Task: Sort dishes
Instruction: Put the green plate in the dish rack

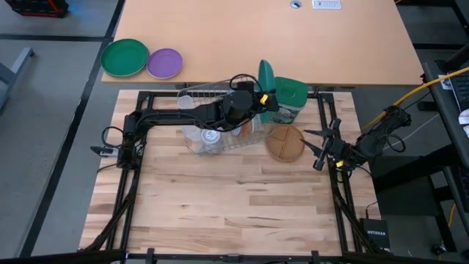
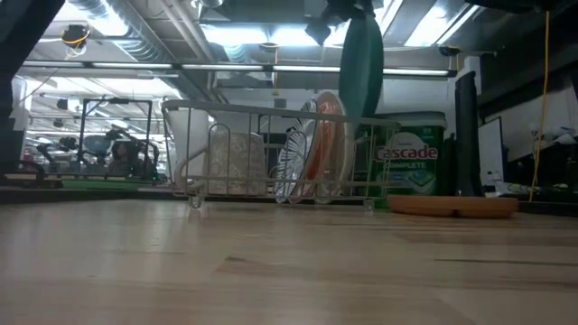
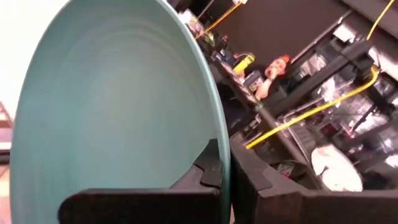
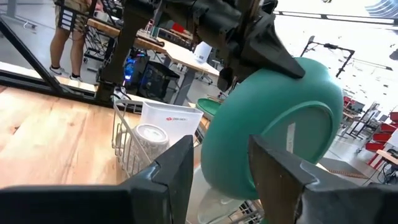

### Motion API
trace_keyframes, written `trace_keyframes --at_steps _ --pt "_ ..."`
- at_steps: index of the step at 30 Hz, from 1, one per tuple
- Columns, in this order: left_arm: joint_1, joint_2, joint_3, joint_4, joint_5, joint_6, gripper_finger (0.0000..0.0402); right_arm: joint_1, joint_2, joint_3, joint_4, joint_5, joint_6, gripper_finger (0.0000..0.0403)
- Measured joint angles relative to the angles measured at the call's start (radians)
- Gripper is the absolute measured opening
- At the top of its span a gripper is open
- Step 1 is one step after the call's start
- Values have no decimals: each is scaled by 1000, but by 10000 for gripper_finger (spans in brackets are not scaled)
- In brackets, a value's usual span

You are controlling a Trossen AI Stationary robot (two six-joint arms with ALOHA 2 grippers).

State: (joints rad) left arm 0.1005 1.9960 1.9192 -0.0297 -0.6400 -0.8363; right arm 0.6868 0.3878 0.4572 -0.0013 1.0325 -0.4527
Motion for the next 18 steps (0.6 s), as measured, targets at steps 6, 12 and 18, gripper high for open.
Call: trace_keyframes --at_steps 6,12,18 --pt "8 37 -1 5 -12 -94 0 0 0 0 -6 0 0 156" --pt "18 56 -1 13 -71 -111 0 0 0 0 -29 0 2 156" --pt "27 57 0 -87 -81 -178 0 0 1 0 -62 0 27 156"
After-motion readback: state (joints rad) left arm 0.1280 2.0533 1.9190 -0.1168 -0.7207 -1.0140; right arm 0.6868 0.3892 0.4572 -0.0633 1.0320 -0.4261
